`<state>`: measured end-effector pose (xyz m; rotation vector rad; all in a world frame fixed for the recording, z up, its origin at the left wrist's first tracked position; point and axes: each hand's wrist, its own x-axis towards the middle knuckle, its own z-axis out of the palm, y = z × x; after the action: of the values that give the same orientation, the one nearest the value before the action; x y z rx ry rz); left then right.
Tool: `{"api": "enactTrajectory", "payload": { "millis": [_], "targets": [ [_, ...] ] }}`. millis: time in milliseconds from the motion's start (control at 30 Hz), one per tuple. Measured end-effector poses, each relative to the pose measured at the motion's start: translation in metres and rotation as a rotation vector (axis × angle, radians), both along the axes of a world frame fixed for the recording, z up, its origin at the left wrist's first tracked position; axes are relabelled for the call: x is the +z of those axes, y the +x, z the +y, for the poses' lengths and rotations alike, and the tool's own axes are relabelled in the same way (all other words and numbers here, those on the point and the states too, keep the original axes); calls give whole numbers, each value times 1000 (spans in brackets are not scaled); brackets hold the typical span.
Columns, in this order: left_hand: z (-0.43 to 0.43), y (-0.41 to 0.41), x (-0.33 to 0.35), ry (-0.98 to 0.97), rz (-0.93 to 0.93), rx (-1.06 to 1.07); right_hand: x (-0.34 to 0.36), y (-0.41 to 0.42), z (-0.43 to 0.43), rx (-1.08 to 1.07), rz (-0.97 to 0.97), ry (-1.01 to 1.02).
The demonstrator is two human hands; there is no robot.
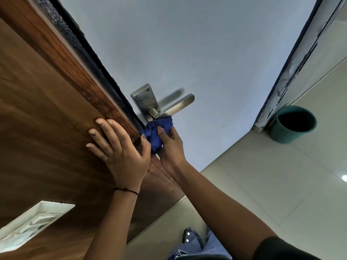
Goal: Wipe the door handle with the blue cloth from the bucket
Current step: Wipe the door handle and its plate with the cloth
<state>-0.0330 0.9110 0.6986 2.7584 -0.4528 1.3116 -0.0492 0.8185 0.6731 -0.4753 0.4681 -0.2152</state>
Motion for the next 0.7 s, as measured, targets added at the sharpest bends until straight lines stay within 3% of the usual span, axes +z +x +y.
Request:
{"api": "enactTrajectory", "payload": {
  "millis": [267,433,600,700],
  "targets": [
    [-2,0,-1,-10,-12,17,-12,10,-13,-46,147,-627],
    [-1,1,-2,-6,-25,9,-14,15,-13,-178,265,-730],
    [-1,2,-4,-11,-36,18,-6,15,-57,-398,414,-602],
    [-2,4,-5,-13,-54,30,-3,4,-78,-495,428,-623]
  ]
}}
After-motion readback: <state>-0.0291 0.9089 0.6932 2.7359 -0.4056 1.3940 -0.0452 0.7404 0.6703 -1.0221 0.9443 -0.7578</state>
